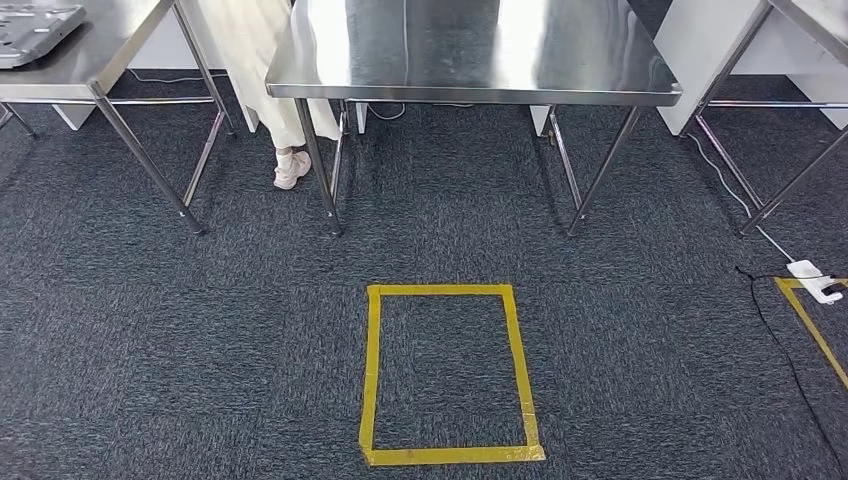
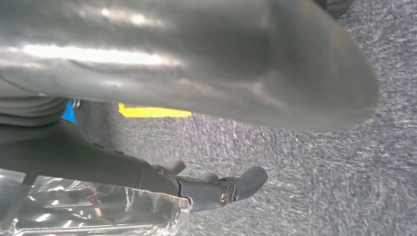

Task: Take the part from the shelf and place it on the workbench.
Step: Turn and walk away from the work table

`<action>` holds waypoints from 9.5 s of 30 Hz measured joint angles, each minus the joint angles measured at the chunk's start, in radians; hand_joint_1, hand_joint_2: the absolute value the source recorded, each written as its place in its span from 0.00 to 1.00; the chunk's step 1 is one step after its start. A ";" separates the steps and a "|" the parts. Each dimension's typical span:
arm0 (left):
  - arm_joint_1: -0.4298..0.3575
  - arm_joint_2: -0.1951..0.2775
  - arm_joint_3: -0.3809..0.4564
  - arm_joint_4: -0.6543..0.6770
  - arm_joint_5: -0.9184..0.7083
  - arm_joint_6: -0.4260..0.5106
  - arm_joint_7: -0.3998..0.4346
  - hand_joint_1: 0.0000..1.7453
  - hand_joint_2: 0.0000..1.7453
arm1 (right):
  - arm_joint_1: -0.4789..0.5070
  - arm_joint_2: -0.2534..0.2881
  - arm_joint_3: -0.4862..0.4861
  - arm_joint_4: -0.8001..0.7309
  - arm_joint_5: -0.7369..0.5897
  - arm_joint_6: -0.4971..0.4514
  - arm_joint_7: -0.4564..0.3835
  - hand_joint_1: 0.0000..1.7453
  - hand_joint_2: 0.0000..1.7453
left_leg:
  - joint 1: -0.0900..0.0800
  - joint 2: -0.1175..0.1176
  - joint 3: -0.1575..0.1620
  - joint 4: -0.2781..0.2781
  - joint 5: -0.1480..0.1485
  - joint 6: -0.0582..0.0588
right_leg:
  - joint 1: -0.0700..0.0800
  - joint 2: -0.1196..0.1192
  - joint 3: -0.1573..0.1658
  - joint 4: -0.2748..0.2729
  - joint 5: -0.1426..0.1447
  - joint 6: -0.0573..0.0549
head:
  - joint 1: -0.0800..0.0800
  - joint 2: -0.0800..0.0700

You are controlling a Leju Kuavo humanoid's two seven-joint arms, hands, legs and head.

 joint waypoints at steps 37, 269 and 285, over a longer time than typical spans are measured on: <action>-0.001 0.007 0.014 0.000 -0.003 -0.001 -0.005 0.00 0.00 | 0.001 0.003 0.000 0.000 -0.006 -0.001 -0.006 0.00 0.00 | -0.017 -0.004 0.025 0.006 -0.031 -0.008 | 0.020 0.000 -0.014 -0.051 0.050 -0.051 | -0.009 0.000; -0.003 -0.011 0.060 0.000 -0.074 0.066 -0.043 0.00 1.00 | 0.042 0.024 0.117 -0.017 0.104 0.178 0.003 0.00 0.00 | -0.023 -0.005 0.021 -0.031 0.015 0.014 | 0.024 -0.026 -0.068 0.133 -0.069 -0.076 | -0.008 0.000; 0.000 -0.014 0.069 0.000 -0.073 0.072 -0.042 0.00 1.00 | 0.044 0.019 0.123 -0.022 0.106 0.180 0.002 0.00 0.00 | -0.009 -0.013 -0.113 0.240 -0.123 -0.034 | 0.009 -0.026 -0.006 -0.025 0.026 -0.077 | -0.017 0.000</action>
